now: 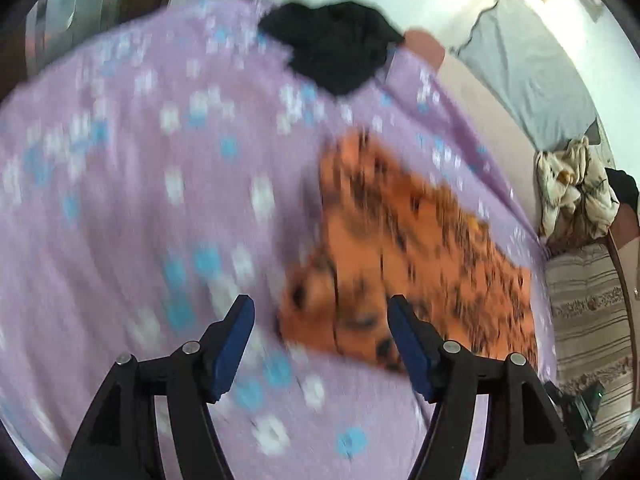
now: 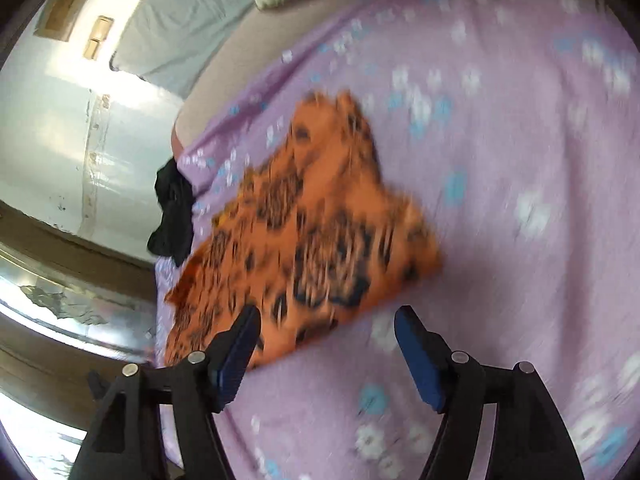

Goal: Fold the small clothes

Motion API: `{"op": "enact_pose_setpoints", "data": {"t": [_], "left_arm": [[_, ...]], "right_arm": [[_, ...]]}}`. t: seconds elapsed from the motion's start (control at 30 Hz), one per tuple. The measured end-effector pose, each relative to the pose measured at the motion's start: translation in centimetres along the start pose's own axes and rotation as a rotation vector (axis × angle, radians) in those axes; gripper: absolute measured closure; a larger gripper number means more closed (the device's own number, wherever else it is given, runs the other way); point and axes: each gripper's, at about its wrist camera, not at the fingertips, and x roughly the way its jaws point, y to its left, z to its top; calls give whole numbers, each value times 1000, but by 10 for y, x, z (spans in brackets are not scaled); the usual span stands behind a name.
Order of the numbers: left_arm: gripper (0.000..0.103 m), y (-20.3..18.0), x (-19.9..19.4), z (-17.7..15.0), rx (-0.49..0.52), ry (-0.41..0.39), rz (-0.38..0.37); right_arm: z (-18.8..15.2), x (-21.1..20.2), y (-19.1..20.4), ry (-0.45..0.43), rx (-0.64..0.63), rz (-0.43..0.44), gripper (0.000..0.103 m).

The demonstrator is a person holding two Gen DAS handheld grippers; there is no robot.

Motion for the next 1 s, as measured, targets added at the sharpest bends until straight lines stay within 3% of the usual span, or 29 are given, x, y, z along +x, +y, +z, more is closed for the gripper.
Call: {"op": "enact_pose_setpoints", "data": {"t": [0.07,0.13,0.17,0.27,0.3,0.33,0.37,0.43,0.5,0.6,0.73,0.83,0.9,0.97,1.0], "left_arm": [[33,-5,23,-10,-21,51,13],[28,-12,31,-7,-43,-15,61],[20,-16,36,0,-57,-26,76],[19,-20,46,13,-117,-39,118],[28,-21,50,16,-116,-23,121],[53,-23,53,19,-95,-22,148],[84,-26,56,20,-74,-12,155],[85,-27,59,33,-104,36,129],[86,-30,47,41,-100,21,116],[86,-54,5,53,-27,-83,62],[86,-73,-39,42,25,-144,14],[84,-63,-44,11,77,-119,17],[71,-46,-20,-10,105,-57,73],[65,-14,22,-28,114,76,187],[64,-7,16,-29,105,54,143]], "right_arm": [[3,16,-1,-7,54,13,30],[11,30,-2,-26,124,25,30],[15,34,-4,-46,169,26,30],[19,36,-10,-132,311,41,30],[19,36,-11,-145,328,32,31],[20,38,-11,-153,339,18,44],[22,43,-12,-132,344,1,89],[26,43,-9,-128,319,-23,89],[31,37,7,-144,273,-9,90],[38,3,49,-205,136,23,93],[31,-39,74,-250,31,50,93],[-5,-55,53,-238,26,20,93],[-25,-44,24,-162,19,-32,89],[-45,-21,-24,-41,128,-118,86],[-53,-22,-42,-41,169,-50,87]]}}
